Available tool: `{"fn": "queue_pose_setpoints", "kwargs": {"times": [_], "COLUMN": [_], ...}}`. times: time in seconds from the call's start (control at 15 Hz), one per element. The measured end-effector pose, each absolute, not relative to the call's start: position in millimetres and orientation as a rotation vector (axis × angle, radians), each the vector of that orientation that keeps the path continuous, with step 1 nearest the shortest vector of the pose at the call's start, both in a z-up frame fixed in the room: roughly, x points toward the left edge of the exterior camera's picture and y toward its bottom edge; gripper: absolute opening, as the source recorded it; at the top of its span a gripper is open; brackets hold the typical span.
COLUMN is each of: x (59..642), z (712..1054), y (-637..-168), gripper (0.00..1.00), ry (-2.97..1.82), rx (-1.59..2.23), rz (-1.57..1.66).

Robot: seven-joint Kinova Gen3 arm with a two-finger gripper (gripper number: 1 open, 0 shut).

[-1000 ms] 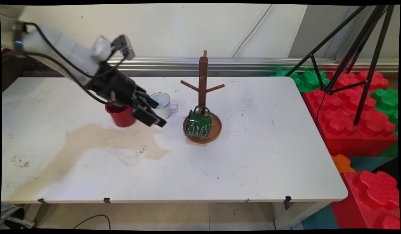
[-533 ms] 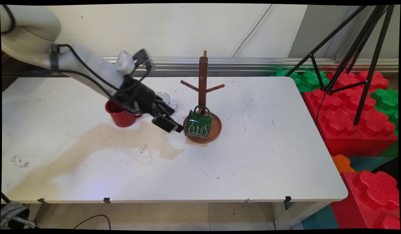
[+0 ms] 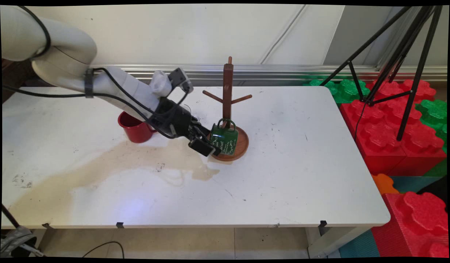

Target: Pick up the green mug from the rack

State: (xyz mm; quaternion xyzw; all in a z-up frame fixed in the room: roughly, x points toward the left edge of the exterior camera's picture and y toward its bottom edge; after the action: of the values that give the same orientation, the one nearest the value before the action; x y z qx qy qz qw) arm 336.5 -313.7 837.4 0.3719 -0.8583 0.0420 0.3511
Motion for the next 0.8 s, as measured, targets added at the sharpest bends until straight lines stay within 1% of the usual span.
{"fn": "queue_pose_setpoints", "kwargs": {"times": [0.4, 0.8], "x": [324.6, 321.3], "z": [818.9, 810.5], "y": [-321.1, -323.9], "gripper": [1.00, 1.00], "ry": [-2.217, -2.222], "rx": [0.959, 0.947], "rz": [0.113, 0.123]}}
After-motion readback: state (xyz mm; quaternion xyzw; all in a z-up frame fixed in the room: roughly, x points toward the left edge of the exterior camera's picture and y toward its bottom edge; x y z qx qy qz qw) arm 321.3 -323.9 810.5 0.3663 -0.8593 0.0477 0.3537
